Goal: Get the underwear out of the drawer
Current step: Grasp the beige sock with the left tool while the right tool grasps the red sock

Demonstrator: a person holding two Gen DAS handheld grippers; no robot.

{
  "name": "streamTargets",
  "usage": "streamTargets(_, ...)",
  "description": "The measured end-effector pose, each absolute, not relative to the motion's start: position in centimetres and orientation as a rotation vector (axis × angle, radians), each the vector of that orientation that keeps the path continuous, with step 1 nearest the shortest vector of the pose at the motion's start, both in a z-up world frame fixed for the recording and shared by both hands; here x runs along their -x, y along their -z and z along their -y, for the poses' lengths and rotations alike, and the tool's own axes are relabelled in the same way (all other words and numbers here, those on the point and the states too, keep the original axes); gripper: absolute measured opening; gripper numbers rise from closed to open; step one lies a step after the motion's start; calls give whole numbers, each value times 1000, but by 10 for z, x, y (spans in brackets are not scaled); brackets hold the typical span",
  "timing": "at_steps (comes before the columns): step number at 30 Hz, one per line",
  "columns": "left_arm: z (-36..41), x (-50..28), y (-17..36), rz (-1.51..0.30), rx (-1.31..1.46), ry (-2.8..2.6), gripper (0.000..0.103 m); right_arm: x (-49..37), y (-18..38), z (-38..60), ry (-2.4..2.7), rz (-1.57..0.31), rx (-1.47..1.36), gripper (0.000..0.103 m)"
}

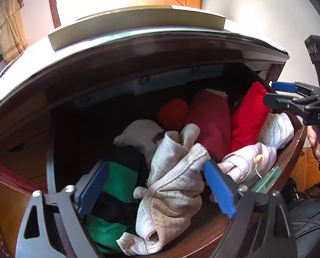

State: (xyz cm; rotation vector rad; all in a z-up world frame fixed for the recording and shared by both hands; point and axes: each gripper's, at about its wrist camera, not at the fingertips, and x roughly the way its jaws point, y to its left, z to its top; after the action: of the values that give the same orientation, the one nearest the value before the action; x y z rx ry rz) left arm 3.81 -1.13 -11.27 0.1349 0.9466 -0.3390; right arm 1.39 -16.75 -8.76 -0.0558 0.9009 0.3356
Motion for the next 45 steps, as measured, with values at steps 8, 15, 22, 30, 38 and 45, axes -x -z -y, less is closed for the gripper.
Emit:
streamTargets(8, 15, -44, 122, -1026, -154, 378, 79, -24, 104, 161, -395, -989, 18, 88)
streamTargets(15, 24, -49, 132, -1087, -199, 403, 73, -25, 115, 156, -434, -1027, 13, 75)
streamTargets(22, 22, -53, 141, -1134, -128, 435, 40, -17, 114, 157, -479, -982, 17, 54)
streamTargets(30, 12, -39, 131, -1046, -86, 428, 26, -2, 104, 152, -506, -891, 38, 45)
streamTargets(38, 0, -29, 114, -946, -17, 402, 25, 13, 86, 146, -487, -791, 111, 44)
streamTargets(45, -9, -25, 101, -871, 29, 396, 24, 22, 73, 144, -473, -722, 153, 43)
